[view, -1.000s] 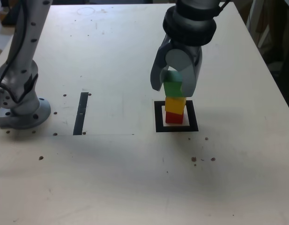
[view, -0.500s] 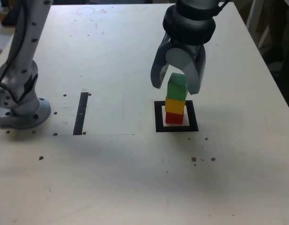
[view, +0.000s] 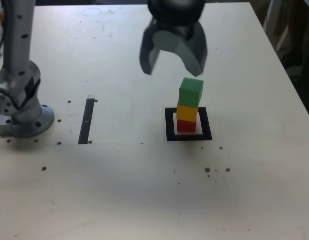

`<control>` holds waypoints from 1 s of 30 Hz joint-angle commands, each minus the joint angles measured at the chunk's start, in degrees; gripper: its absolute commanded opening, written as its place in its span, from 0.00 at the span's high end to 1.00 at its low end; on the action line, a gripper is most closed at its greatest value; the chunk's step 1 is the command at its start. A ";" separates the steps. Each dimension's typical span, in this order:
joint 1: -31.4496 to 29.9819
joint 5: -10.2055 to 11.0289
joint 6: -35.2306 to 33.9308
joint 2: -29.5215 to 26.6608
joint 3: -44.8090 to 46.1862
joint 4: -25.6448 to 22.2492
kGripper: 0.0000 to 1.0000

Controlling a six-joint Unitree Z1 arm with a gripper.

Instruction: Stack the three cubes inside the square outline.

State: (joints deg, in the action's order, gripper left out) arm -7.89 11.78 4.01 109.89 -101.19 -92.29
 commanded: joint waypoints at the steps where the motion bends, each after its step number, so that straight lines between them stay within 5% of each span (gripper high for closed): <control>1: 0.07 0.86 -1.24 -4.04 3.21 -0.54 0.00; 7: 0.07 1.27 -5.02 -10.88 14.71 1.45 0.00; 15: 0.07 -1.30 -8.15 -17.85 30.64 8.87 0.00; 30: 0.50 -6.27 -9.61 -21.80 50.06 23.49 0.00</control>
State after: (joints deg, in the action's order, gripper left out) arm -7.63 6.01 -5.49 88.24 -52.73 -70.61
